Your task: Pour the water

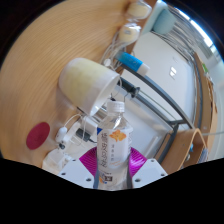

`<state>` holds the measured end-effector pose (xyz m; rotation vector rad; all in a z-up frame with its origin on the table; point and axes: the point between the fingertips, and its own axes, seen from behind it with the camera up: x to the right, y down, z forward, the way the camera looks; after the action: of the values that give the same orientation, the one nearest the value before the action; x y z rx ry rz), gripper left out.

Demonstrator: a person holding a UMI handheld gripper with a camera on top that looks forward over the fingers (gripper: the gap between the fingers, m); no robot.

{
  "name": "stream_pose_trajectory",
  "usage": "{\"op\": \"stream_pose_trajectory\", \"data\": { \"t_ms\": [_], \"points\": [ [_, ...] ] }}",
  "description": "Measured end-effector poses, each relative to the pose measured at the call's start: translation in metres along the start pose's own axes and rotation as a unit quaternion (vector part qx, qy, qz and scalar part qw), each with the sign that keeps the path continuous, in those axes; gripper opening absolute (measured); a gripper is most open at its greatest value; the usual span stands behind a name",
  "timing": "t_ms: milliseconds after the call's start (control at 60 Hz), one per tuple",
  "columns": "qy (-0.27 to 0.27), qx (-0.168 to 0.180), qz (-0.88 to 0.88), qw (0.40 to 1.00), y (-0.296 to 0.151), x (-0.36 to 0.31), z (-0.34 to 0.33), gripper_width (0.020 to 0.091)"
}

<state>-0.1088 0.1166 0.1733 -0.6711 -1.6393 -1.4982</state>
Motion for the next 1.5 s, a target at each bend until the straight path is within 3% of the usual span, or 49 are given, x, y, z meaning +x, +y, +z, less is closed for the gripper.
{"op": "stream_pose_trajectory", "data": {
  "t_ms": [150, 367, 533, 683, 783, 1100, 1250, 1283, 1300, 1350, 1500],
  "points": [
    [-0.035, 0.000, 0.289, 0.957, 0.018, -0.007, -0.011, 0.0385],
    [-0.039, 0.009, 0.671, 0.740, 0.032, -0.020, -0.025, 0.0384],
    [-0.042, 0.025, 0.810, 0.584, 0.036, -0.044, -0.023, 0.0384],
    [-0.057, 0.049, 0.871, 0.486, 0.025, -0.055, -0.020, 0.0383],
    [-0.053, 0.049, 0.882, 0.466, 0.024, -0.062, -0.015, 0.0391],
    [-0.047, 0.048, 0.874, 0.482, 0.018, -0.082, -0.011, 0.0439],
    [-0.046, 0.048, 0.871, 0.486, 0.017, -0.082, -0.012, 0.0567],
    [-0.051, 0.042, 0.870, 0.489, 0.017, -0.085, -0.012, 0.0672],
    [-0.053, 0.039, 0.869, 0.490, 0.016, -0.087, -0.013, 0.0769],
    [-0.057, 0.033, 0.868, 0.492, 0.015, -0.088, -0.018, 0.0881],
    [-0.041, 0.018, 0.874, 0.484, 0.027, -0.088, -0.054, 0.0862]
  ]
}}
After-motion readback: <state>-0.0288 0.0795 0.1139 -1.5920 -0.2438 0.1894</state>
